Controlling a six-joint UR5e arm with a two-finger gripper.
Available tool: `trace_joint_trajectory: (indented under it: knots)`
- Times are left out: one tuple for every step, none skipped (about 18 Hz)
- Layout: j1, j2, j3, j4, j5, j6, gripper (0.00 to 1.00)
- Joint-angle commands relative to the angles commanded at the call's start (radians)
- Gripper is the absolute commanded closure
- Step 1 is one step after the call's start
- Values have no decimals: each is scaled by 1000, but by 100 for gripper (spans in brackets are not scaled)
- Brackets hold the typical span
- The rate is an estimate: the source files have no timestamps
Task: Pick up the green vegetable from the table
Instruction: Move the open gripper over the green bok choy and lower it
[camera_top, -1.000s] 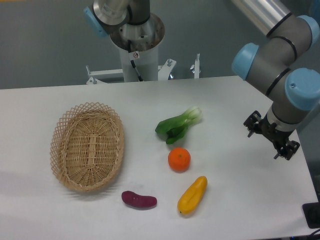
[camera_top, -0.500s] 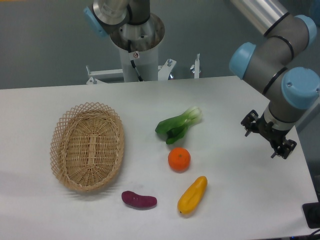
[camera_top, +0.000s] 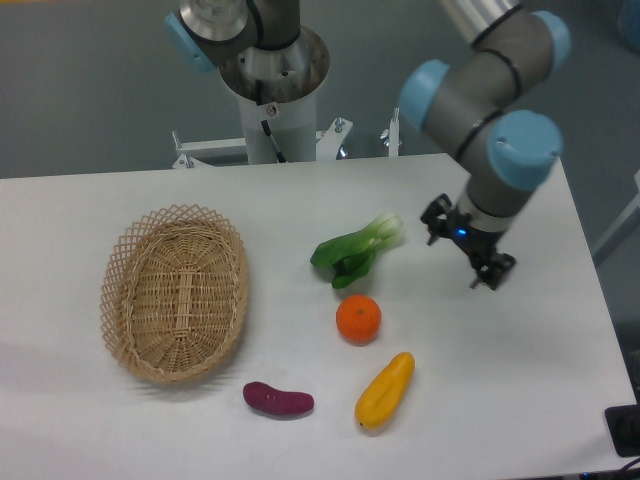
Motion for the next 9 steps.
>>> trace_joint_trajectory:
  knots:
    - [-12, 5, -21, 0, 0, -2, 0]
    - [-21, 8, -37, -2, 2, -6, 0]
    - [-26, 9, -52, -2, 3, -9, 0]
    - [-26, 9, -68, 0, 3, -15, 0]
    - [-28, 9, -77, 0, 3, -15, 0]
    - [-28, 11, -85, -2, 5, -15, 0]
    - [-29, 12, -97, -2, 5, -18, 0]
    - [-29, 15, -109, 3, 5, -20, 0]
    - [-35, 14, -115, 6, 5, -21, 0]
